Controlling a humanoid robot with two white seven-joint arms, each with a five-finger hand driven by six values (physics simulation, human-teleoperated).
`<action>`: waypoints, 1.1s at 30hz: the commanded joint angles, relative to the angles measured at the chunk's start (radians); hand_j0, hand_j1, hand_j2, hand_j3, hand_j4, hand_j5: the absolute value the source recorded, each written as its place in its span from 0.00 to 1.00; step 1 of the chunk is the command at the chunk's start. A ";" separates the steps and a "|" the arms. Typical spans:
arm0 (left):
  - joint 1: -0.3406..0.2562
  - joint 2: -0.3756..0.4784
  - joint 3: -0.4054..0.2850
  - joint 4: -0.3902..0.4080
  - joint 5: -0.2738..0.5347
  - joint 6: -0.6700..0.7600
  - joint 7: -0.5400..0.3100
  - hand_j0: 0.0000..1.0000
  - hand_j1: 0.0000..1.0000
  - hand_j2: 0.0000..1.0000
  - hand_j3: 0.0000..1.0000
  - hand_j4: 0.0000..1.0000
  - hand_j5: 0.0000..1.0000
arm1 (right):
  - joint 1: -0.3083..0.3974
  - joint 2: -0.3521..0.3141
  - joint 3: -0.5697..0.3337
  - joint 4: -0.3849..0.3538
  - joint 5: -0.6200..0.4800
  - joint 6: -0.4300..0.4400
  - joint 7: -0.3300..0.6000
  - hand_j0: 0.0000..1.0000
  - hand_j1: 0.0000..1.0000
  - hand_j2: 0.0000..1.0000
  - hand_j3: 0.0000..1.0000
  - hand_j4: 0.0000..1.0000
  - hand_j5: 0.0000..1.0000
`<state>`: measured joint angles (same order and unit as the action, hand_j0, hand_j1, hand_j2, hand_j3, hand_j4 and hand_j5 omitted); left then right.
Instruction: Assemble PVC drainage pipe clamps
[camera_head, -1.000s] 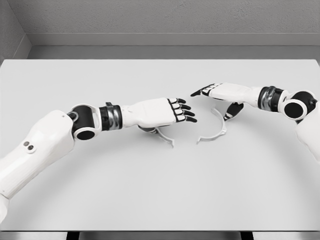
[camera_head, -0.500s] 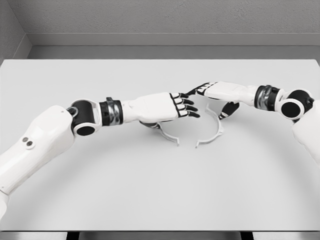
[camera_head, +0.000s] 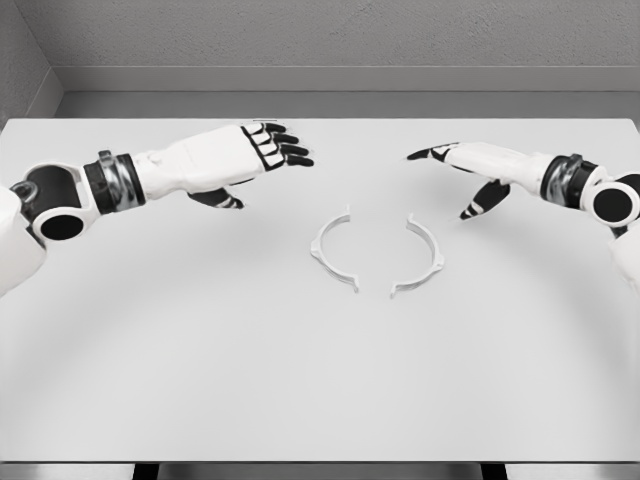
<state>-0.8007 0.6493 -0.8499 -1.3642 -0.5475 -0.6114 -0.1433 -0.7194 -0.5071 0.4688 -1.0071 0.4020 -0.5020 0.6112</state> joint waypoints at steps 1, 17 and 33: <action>0.000 0.009 0.003 0.016 -0.008 0.001 -0.045 1.00 1.00 1.00 1.00 1.00 1.00 | 0.000 -0.005 -0.013 0.008 -0.006 0.005 0.000 1.00 1.00 1.00 1.00 1.00 1.00; 0.000 0.030 0.060 0.036 0.000 0.001 -0.055 1.00 1.00 1.00 1.00 1.00 1.00 | -0.008 0.053 0.090 0.024 0.004 -0.003 0.000 1.00 1.00 1.00 1.00 1.00 1.00; 0.000 0.029 0.058 0.037 0.000 0.001 -0.056 1.00 1.00 1.00 1.00 1.00 1.00 | -0.020 0.075 0.091 0.027 0.034 -0.004 0.000 1.00 1.00 1.00 1.00 1.00 1.00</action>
<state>-0.8007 0.6773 -0.7923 -1.3270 -0.5538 -0.6118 -0.2001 -0.7394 -0.4338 0.5598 -0.9774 0.4414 -0.5065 0.6109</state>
